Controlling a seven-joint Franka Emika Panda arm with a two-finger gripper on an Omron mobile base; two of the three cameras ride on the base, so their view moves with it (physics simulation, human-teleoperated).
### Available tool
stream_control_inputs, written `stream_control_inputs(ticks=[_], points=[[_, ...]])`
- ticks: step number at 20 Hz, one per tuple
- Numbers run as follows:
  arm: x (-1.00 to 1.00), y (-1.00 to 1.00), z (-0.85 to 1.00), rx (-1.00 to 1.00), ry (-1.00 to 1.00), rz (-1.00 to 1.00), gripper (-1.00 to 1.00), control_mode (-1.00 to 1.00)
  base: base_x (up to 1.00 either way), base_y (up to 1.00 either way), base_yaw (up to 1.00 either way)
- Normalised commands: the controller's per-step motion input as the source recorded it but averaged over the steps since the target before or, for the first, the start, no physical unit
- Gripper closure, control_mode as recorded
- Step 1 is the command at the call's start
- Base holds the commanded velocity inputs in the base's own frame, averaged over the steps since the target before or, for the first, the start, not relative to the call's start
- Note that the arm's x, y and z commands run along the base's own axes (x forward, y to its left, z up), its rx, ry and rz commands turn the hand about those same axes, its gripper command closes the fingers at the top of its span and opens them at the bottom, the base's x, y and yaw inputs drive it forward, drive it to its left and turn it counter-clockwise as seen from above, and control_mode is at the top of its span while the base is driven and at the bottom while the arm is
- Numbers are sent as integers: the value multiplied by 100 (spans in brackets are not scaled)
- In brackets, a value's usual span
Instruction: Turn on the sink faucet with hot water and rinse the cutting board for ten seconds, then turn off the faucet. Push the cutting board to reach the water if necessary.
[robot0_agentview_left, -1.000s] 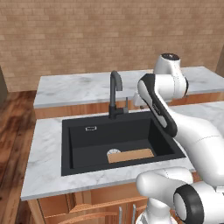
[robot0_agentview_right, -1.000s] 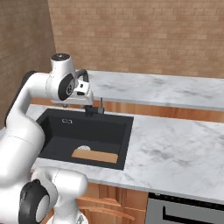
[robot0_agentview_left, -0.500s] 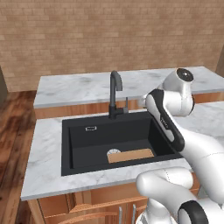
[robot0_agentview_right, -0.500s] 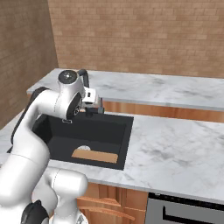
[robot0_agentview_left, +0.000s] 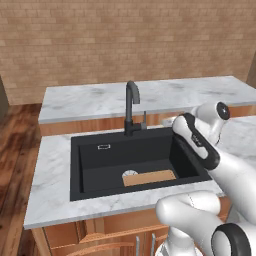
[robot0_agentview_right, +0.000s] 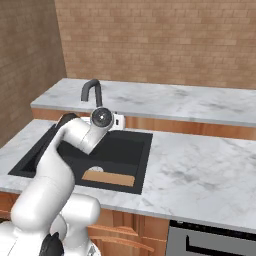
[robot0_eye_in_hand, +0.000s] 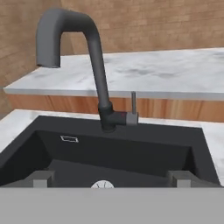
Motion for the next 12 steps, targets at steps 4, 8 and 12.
stream_control_inputs(ticks=[4, 8, 12], points=[[52, -4, -31, 2, -11, 3, -100, -100, 0, 0, 0], [41, 0, -25, 0, -10, 0, -100, -100, 0, 0, 0], [35, 0, -18, 0, -3, 0, -100, -100, 0, 0, 0]])
